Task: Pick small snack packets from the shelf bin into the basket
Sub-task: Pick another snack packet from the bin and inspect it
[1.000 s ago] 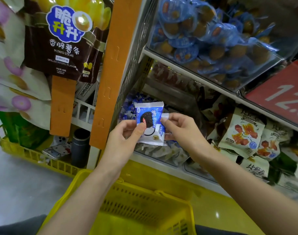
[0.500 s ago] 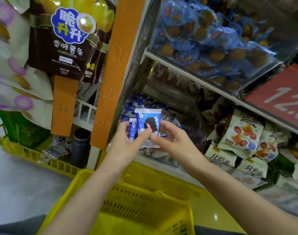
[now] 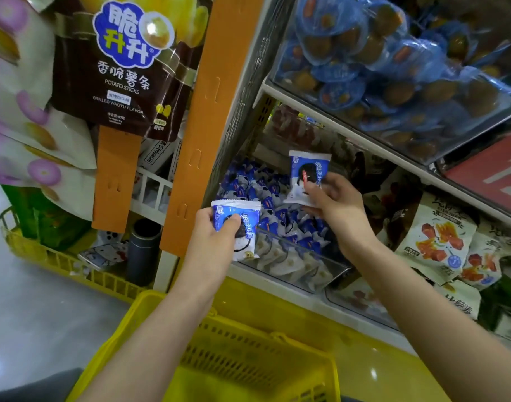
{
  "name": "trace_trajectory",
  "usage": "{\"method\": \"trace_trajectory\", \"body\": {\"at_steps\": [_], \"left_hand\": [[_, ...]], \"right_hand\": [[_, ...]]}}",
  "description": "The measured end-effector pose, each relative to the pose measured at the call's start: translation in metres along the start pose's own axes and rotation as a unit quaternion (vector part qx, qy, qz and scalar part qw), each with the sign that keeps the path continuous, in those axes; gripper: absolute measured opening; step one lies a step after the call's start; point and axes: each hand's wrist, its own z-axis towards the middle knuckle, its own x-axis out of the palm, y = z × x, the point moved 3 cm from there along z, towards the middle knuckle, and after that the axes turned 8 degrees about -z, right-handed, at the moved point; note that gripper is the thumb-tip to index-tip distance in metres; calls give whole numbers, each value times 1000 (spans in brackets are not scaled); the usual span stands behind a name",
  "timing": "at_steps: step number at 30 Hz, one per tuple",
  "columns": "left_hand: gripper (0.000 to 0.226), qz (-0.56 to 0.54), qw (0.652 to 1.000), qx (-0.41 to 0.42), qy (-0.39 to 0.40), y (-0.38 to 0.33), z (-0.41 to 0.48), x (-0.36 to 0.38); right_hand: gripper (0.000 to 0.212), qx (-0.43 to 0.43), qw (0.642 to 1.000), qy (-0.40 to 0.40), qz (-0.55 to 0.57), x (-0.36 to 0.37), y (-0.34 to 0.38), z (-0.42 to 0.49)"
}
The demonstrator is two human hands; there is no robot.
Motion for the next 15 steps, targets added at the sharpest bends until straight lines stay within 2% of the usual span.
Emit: {"method": "trace_trajectory", "body": {"at_steps": [2,4,9,12,15], "left_hand": [[12,0,1000,-7,-8,-1,1,-1],[12,6,1000,-15,-7,-1,1,-1],[13,5,1000,-18,-2,-5,4,-2],[13,0,1000,-20,-2,-7,6,-1],[12,0,1000,-30,0,-5,6,0]], "right_hand": [[38,17,994,-38,-98,0,-14,33],[43,26,984,-40,-172,5,-30,59],[44,29,931,17,-362,13,-52,91],[46,33,908,68,-412,18,-58,99],[44,39,909,78,-407,28,-60,104]]}}
